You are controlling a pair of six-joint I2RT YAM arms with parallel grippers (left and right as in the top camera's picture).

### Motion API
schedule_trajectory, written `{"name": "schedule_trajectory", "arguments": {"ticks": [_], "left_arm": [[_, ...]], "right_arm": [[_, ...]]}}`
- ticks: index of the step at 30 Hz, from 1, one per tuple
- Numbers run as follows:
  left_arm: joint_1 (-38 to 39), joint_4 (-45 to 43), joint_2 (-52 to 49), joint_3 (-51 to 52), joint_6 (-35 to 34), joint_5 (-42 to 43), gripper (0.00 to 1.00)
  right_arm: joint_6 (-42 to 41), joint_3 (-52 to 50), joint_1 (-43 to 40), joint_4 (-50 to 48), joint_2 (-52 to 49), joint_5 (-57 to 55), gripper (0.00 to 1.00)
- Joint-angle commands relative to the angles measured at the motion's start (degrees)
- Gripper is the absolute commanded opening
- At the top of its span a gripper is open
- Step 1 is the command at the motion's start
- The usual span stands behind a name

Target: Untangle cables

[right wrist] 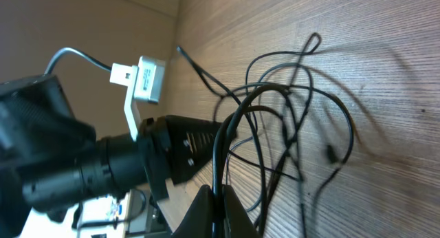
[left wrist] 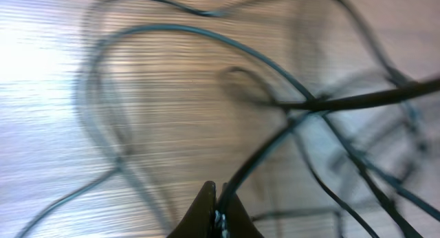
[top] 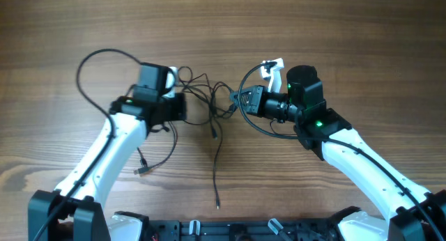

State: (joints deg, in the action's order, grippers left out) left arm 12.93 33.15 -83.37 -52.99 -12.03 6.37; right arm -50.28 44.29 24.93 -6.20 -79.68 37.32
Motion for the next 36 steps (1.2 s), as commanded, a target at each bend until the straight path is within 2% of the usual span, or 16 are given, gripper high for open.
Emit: {"name": "schedule_trajectory", "arguments": {"ticks": [1, 3, 5, 7, 10, 11, 12, 15, 16, 17, 19, 21, 28, 32, 36], "left_arm": [[-8.4, 0.9, -0.3, -0.5, -6.7, -3.0, 0.04], [-12.2, 1.8, -0.3, -0.5, -8.9, -2.5, 0.04], [-14.3, 3.2, -0.3, -0.5, -12.1, -2.3, 0.14], [-14.3, 4.0, -0.3, -0.5, -15.9, 4.2, 0.37], [-9.9, 1.9, -0.3, -0.5, -12.9, 21.6, 0.65], [-7.0, 0.4, -0.3, -0.5, -7.6, 27.5, 0.66], [-5.3, -0.3, -0.3, -0.5, -5.7, 29.5, 0.66], [0.2, -2.4, -0.3, -0.5, -2.2, 30.3, 0.61], [1.6, -2.6, -0.3, -0.5, -1.8, 30.3, 0.6], [2.0, -2.6, -0.3, -0.5, -1.8, 30.3, 0.6], [2.8, -2.6, -0.3, -0.5, -1.8, 30.3, 0.59], [3.1, -3.1, -0.3, -0.5, -1.8, 30.3, 0.59], [4.8, -3.5, -0.3, -0.5, -2.1, 30.3, 0.58], [6.9, -6.4, -0.3, -0.5, -6.7, 30.9, 0.52], [6.0, -0.9, -0.3, -0.5, -6.6, 44.9, 0.5]], "right_arm": [[0.6, 0.3, 0.1, -0.1, -0.6, -1.1, 0.04], [0.2, 0.3, 0.1, 2.2, -0.6, -5.9, 0.04], [-1.3, 0.3, 0.1, 4.5, -0.6, -8.8, 0.04], [1.9, 0.3, 0.2, 1.7, -0.6, -3.0, 0.04], [5.2, 0.3, 0.2, -9.9, -0.6, 11.6, 0.04], [4.5, 0.3, 0.2, -11.7, -0.6, 12.6, 0.04], [3.7, 0.3, 0.1, -11.6, -0.6, 12.5, 0.04], [2.6, 0.3, 0.1, -6.6, -0.6, 6.4, 0.04], [-1.7, 0.3, 0.1, -1.0, -0.6, 0.2, 0.04], [-3.2, 0.3, 0.2, 0.5, -0.6, -1.1, 0.04], [7.7, 0.3, 0.2, -4.8, -0.7, 10.8, 0.04], [5.4, 0.3, 0.2, -3.2, -0.7, 8.0, 0.04], [6.6, 0.3, 0.2, -3.5, -0.9, 7.6, 0.04], [6.6, 0.3, 0.2, -3.5, -0.9, 7.5, 0.04], [4.6, 0.3, 0.2, -2.6, -0.9, 1.5, 0.04]]}}
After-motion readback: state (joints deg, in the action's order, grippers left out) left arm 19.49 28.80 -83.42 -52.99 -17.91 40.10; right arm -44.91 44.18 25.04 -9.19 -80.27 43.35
